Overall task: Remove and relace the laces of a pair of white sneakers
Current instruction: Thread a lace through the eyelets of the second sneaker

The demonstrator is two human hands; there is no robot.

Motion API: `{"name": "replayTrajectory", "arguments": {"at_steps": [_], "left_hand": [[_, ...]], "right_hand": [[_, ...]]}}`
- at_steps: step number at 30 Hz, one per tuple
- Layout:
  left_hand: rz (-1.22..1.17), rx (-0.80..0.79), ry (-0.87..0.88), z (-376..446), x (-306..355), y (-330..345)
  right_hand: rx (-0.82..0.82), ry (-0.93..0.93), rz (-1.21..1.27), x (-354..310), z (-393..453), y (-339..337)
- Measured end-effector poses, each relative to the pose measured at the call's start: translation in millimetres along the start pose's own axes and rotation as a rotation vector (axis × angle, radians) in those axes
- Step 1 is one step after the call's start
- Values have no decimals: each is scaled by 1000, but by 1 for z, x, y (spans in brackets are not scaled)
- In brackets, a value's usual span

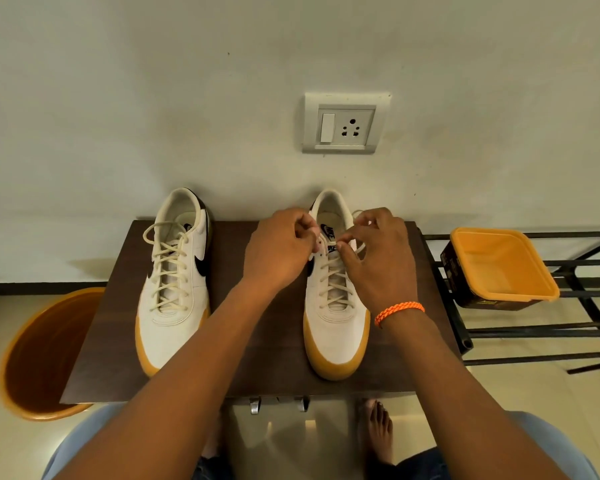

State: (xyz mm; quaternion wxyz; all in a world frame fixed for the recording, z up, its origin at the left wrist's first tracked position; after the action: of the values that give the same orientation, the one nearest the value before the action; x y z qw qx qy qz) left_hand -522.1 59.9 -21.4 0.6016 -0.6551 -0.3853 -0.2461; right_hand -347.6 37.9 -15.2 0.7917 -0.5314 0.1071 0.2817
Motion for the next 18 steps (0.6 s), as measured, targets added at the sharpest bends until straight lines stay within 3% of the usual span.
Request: {"name": "replayTrajectory", "arguments": {"at_steps": [5, 18], "left_hand": [[271, -22, -1, -3, -5, 5], [257, -65, -14, 0, -9, 10]], "right_hand": [[-55, -37, -164, -10, -3, 6], [-107, 265, 143, 5, -7, 23]]}}
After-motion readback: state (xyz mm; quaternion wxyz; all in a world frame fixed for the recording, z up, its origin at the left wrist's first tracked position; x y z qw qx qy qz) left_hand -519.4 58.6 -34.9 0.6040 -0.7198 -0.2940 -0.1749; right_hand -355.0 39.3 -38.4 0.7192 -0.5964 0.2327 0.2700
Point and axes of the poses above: each hand's wrist, its own z-axis towards the middle knuckle, its own y-axis out of the palm, x = y × z, the point moved 6 cm from there along z, towards the middle knuckle, and after that the axes turned 11 degrees about -y, right-handed, at the moved point
